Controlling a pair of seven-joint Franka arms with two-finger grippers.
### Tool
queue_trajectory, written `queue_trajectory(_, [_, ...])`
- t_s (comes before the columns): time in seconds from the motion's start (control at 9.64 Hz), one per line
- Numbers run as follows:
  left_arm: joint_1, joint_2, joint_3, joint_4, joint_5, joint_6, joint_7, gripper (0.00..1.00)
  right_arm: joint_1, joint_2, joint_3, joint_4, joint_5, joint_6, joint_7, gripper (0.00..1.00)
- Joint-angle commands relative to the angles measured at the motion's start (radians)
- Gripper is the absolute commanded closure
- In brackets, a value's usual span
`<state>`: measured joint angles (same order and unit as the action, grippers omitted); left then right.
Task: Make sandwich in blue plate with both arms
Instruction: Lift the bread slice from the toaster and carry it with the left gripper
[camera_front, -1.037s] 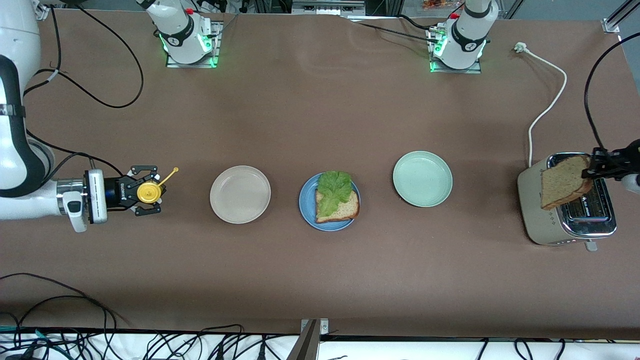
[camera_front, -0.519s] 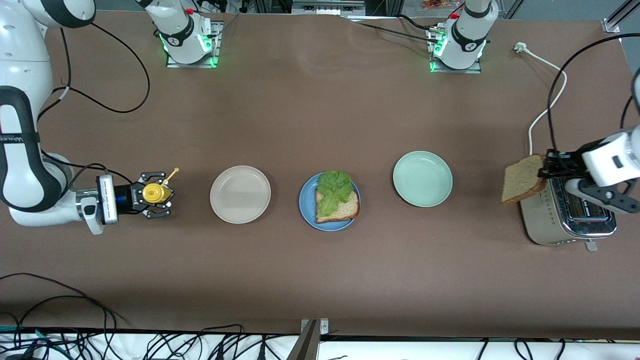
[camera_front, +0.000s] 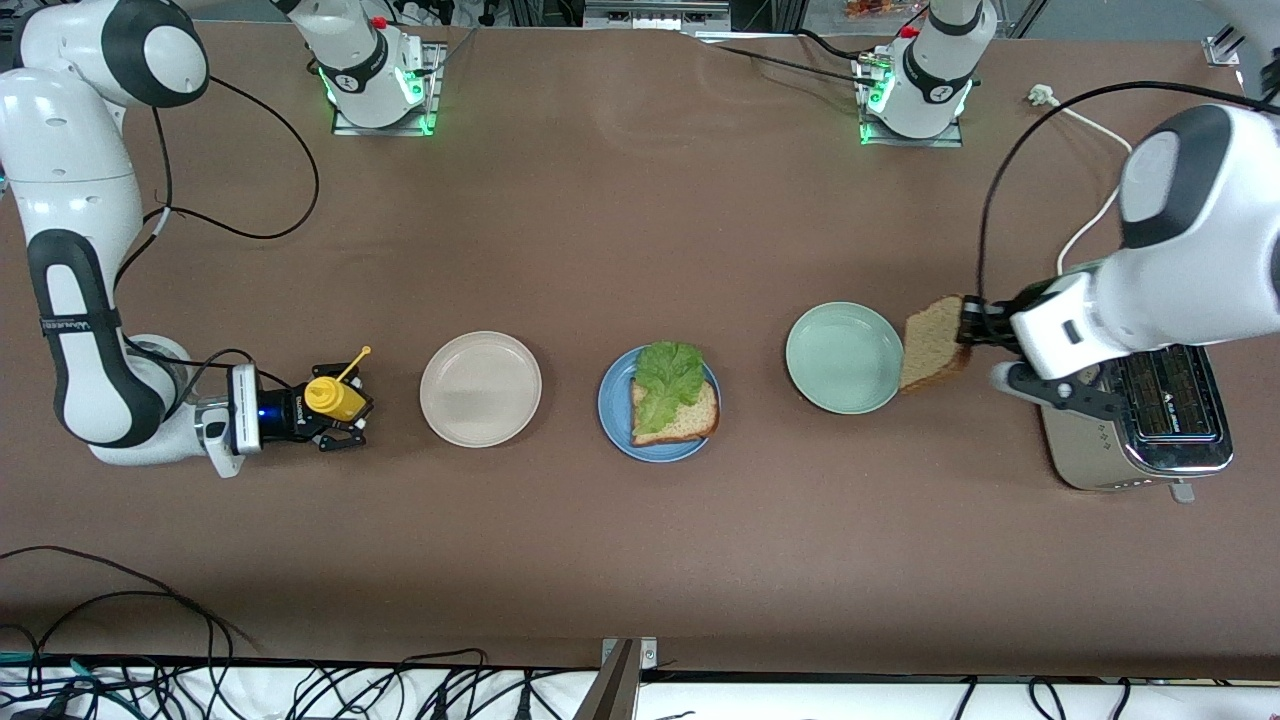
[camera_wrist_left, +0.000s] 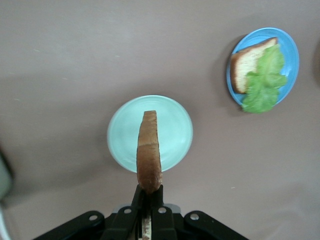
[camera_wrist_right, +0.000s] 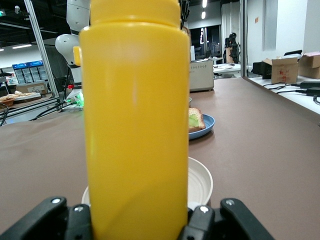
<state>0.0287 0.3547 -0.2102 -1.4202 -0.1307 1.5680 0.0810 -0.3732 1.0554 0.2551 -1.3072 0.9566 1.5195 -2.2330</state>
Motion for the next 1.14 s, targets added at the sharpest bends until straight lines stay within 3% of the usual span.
queue_trajectory(0.0, [-0.007,0.042,-0.102,0.023,-0.026,0.042,-0.15,1.0,-0.023,0.095,0.035,0.045,0.03,-0.007,-0.097,1.0])
queue_trajectory(0.31, [-0.01,0.104,-0.181,0.026,-0.055,0.124,-0.24,1.0,-0.03,0.153,0.035,0.075,0.025,-0.005,-0.155,1.0])
queue_trajectory(0.52, [-0.027,0.17,-0.198,0.078,-0.09,0.142,-0.318,1.0,-0.03,0.161,0.029,0.075,0.014,0.014,-0.177,1.0])
queue_trajectory(0.73, [-0.033,0.252,-0.265,0.13,-0.09,0.171,-0.423,1.0,-0.03,0.166,0.026,0.075,0.001,0.021,-0.183,1.0])
queue_trajectory(0.83, [-0.038,0.285,-0.296,0.132,-0.09,0.216,-0.469,1.0,-0.03,0.166,0.024,0.075,-0.004,0.024,-0.182,0.93])
queue_trajectory(1.04, [-0.056,0.332,-0.317,0.132,-0.101,0.295,-0.521,1.0,-0.029,0.166,0.015,0.074,-0.024,0.047,-0.172,0.9])
